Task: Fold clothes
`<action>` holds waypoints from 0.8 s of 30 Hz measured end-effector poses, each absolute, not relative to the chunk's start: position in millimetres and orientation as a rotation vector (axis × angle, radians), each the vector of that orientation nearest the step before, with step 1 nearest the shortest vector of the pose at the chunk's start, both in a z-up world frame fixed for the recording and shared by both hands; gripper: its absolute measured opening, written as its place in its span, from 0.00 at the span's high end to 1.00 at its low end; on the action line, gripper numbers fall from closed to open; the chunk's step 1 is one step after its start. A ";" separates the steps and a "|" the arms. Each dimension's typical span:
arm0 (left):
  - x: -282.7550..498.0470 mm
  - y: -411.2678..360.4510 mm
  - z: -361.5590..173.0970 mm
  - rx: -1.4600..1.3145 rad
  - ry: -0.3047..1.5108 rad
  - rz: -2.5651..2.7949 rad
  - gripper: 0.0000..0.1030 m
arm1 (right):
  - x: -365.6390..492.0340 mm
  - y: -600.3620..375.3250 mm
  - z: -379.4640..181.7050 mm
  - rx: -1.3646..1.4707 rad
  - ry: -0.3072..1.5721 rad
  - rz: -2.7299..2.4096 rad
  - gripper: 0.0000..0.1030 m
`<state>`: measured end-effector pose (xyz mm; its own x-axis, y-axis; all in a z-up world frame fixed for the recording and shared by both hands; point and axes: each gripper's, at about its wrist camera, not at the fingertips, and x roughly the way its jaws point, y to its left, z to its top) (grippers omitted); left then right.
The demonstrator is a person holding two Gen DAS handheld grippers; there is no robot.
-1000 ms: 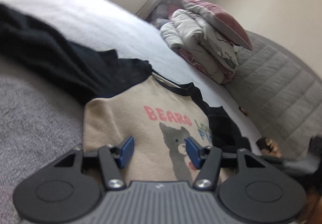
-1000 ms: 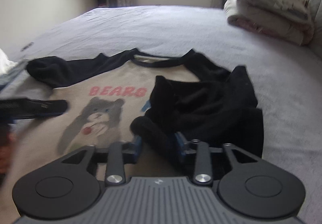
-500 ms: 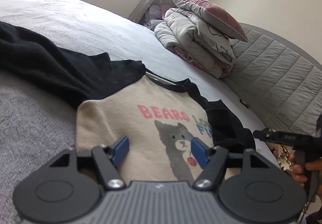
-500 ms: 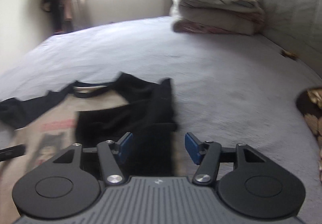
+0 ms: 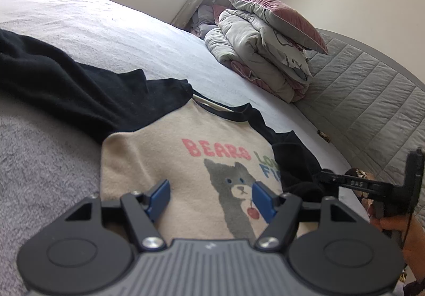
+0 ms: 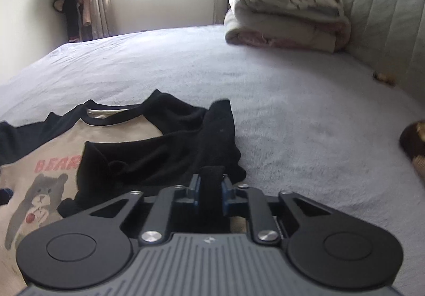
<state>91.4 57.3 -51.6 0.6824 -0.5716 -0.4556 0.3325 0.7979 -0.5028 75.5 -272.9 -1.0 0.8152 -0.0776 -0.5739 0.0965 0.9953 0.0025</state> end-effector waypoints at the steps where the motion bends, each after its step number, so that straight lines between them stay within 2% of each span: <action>1: 91.4 56.7 -50.7 -0.397 0.642 -0.521 0.32 | 73.0 -271.7 4.0 0.019 0.605 -0.098 0.88; 6: 91.2 55.6 -47.4 -0.388 0.653 -0.524 0.30 | 69.0 -287.8 42.2 -0.082 0.547 -0.212 0.88; 15: 95.6 59.7 -40.6 -0.426 0.666 -0.526 0.29 | 99.4 -374.2 107.4 -0.209 0.502 -0.488 0.90; 24: 99.9 63.1 -38.5 -0.436 0.670 -0.530 0.29 | 119.5 -456.6 107.3 -0.326 0.566 -0.730 0.90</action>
